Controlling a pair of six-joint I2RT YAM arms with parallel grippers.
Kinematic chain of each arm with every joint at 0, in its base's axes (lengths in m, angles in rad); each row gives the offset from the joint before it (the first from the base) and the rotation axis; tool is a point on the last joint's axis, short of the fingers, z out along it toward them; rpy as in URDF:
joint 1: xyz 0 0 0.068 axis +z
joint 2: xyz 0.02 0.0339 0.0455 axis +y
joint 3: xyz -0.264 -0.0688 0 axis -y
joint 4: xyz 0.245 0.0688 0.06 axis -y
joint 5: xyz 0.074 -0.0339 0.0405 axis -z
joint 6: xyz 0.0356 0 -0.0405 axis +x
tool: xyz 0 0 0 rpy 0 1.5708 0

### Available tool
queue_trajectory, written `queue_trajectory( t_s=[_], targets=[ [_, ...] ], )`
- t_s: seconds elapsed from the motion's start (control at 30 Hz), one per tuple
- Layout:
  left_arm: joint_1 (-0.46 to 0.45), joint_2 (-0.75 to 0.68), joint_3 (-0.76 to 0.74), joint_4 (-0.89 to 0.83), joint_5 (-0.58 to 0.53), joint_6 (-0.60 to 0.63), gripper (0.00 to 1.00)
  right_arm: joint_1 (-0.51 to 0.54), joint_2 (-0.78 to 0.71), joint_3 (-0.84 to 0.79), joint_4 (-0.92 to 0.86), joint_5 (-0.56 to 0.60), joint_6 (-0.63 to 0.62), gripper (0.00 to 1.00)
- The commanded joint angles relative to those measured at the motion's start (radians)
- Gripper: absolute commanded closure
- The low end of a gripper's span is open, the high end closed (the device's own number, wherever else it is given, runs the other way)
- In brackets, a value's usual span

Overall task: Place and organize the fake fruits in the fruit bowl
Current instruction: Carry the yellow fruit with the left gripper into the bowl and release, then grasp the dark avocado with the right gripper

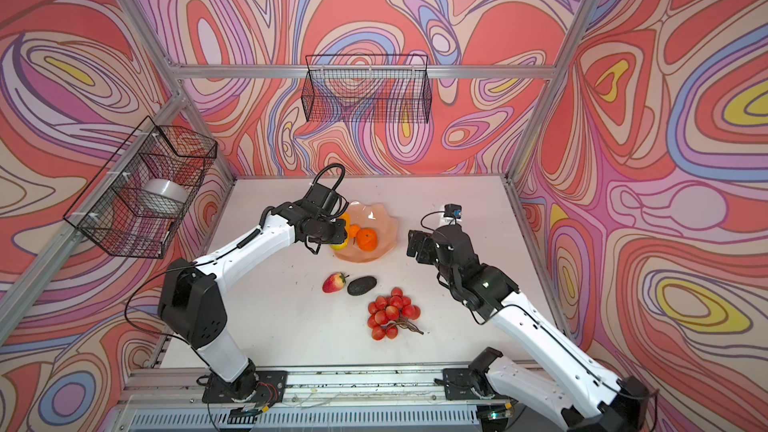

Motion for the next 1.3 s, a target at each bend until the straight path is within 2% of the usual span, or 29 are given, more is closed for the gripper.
queue_trajectory(
  t_s=[0.0, 0.13, 0.23, 0.3, 0.37, 0.47, 0.67, 0.77, 0.93, 1.13, 1.27],
  targets=[
    [0.027, 0.055, 0.024, 0.009, 0.036, -0.025, 0.71, -0.007, -0.039, -0.029, -0.080, 0.041, 0.017, 0.02],
    [0.027, 0.117, 0.034, 0.010, 0.028, -0.091, 0.71, -0.008, -0.055, -0.037, -0.106, 0.046, 0.020, 0.02],
    [0.027, 0.147, 0.020, 0.053, 0.085, -0.150, 0.67, -0.007, -0.053, -0.043, -0.099, 0.035, 0.017, 0.03],
    [0.027, 0.165, 0.021, 0.072, 0.117, -0.176, 0.61, -0.007, -0.044, -0.044, -0.094, 0.023, 0.013, 0.03],
    [0.027, 0.174, 0.029, 0.076, 0.133, -0.200, 0.50, -0.007, -0.032, -0.039, -0.096, 0.018, 0.002, 0.03],
    [0.027, 0.149, 0.029, 0.104, 0.157, -0.214, 0.37, -0.007, -0.020, -0.033, -0.102, 0.028, -0.006, 0.03],
    [0.027, 0.019, 0.078, 0.111, 0.131, -0.198, 0.35, -0.007, 0.047, -0.021, -0.031, -0.042, -0.114, 0.05],
    [0.029, -0.113, 0.051, 0.108, 0.024, -0.166, 0.34, -0.007, 0.145, 0.026, -0.038, -0.081, -0.155, 0.08],
    [0.030, -0.449, -0.189, 0.161, -0.192, -0.102, 0.27, 0.023, 0.289, 0.062, 0.006, -0.223, -0.256, 0.15],
    [0.032, -0.873, -0.550, 0.119, -0.352, -0.121, 0.18, 0.231, 0.460, 0.146, -0.034, -0.190, -0.398, 0.18],
    [0.033, -1.089, -0.661, 0.017, -0.386, -0.208, 0.10, 0.324, 0.561, 0.196, -0.076, -0.239, -0.500, 0.18]
  ],
)
